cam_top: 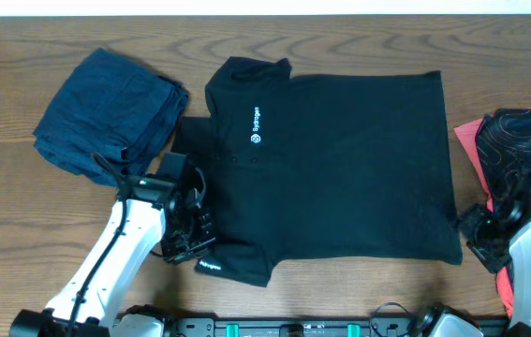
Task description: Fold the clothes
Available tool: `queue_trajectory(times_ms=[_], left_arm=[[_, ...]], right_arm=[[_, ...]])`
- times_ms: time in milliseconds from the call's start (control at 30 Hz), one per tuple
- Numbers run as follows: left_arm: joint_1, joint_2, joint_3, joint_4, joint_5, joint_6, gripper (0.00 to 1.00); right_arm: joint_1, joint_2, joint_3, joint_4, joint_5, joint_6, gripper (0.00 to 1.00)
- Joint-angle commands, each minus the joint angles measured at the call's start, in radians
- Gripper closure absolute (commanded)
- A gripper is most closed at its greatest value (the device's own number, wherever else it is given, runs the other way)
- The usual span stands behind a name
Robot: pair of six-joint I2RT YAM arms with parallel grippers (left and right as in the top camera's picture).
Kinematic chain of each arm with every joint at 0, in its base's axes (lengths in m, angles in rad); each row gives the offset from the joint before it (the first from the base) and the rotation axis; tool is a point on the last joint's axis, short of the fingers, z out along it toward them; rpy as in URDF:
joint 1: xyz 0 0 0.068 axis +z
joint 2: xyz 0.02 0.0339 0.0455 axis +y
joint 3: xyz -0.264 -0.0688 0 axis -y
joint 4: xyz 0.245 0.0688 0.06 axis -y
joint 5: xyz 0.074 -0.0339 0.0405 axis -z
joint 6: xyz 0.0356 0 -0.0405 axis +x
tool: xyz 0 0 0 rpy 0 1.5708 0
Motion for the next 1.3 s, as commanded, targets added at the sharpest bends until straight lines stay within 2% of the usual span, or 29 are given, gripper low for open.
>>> queue_trajectory(times_ms=[0,233,333,667,733,800,867,900,1267], left_arm=[[0.005,-0.013,0.016,-0.016,-0.033,0.031,0.94],[0.005,-0.013,0.016,-0.016,-0.034,0.031,0.94],[0.005,-0.013,0.016,-0.014,-0.034,0.031,0.94],[0.005,-0.013,0.016,-0.013,-0.037,0.031,0.94],[0.005,-0.013,0.016,-0.013,-0.042,0.031,0.94],[0.005,-0.013,0.016,-0.013,-0.048,0.031,0.94],[0.005,-0.013,0.016,-0.014,-0.052,0.031,0.94],[0.005,-0.013,0.016,-0.014,-0.052,0.031,0.94],[0.005,-0.018,0.019,-0.070,-0.051,0.058,0.94]], right_arm=[[-0.070,0.038,-0.003,-0.006,0.030,0.003,0.30],[-0.127,0.144,-0.045,0.064,-0.053,-0.008,0.39],[-0.127,0.177,-0.068,0.079,-0.057,-0.014,0.48],[-0.127,0.195,-0.145,0.149,-0.061,-0.023,0.50],[-0.127,0.195,-0.147,0.162,-0.061,-0.023,0.60],[-0.127,0.195,-0.147,0.178,-0.061,-0.023,0.75],[-0.127,0.194,-0.145,0.194,-0.062,-0.030,0.96],[-0.127,0.193,-0.140,0.190,-0.062,-0.030,0.99],[-0.127,0.106,0.010,-0.073,-0.101,-0.067,0.99]])
